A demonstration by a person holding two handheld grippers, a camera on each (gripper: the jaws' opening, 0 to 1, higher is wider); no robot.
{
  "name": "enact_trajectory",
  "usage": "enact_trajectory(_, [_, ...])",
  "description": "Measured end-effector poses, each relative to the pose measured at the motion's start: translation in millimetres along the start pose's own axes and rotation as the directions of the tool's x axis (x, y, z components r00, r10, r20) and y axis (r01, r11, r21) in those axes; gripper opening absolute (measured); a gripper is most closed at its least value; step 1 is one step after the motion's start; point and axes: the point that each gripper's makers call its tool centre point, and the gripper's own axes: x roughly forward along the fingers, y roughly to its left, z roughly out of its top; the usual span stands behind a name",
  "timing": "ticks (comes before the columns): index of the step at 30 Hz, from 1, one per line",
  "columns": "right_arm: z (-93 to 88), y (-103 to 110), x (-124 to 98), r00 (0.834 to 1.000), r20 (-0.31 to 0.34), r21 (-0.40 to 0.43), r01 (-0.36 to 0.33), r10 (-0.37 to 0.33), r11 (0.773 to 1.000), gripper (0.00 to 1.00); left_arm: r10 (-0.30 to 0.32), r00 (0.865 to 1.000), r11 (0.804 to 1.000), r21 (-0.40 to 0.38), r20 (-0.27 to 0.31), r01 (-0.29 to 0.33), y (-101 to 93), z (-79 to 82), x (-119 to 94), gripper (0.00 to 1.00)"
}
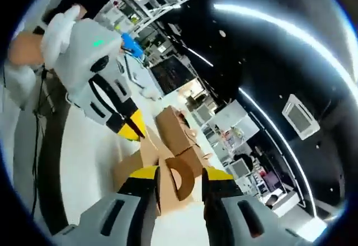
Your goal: Pick up one paper box from the group, open the paper box, and remove the item inside
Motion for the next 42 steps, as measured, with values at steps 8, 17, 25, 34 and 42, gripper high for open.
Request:
enact_trajectory(8, [-4.8,3.3,3.0,0.999,-0.034,-0.024,-0.004,0.003,1.000,0.31,-0.004,1.000,1.000,0.008,-0.004,0.004,-4.3,5.9,0.8,0.05])
enact_trajectory(17, [-9.5,10.1,9.8,0.998,-0.061,-0.038,-0.032,0.030,0.999,0.31,-0.018,1.000,1.000,0.016,0.002,0.018,-6.0,6.8,2.0,0.06])
enact_trajectory(25, [-13.5,5.5,18.2,0.997,-0.079,-0.060,-0.024,0.020,0.998,0.29,-0.021,1.000,1.000,0.019,0.001,0.021,-5.8,6.6,1.8,0.06])
enact_trajectory(34, [-13.9,14.7,18.2,0.995,-0.083,-0.077,-0.052,0.046,0.996,0.17,-0.026,1.000,0.999,0.025,0.003,0.026,-6.1,6.8,2.3,0.06])
enact_trajectory(42, [-13.8,23.1,18.1,0.994,-0.082,-0.065,-0.075,0.069,0.995,0.06,-0.029,1.000,0.999,0.024,0.006,0.029,-7.4,7.0,1.8,0.06])
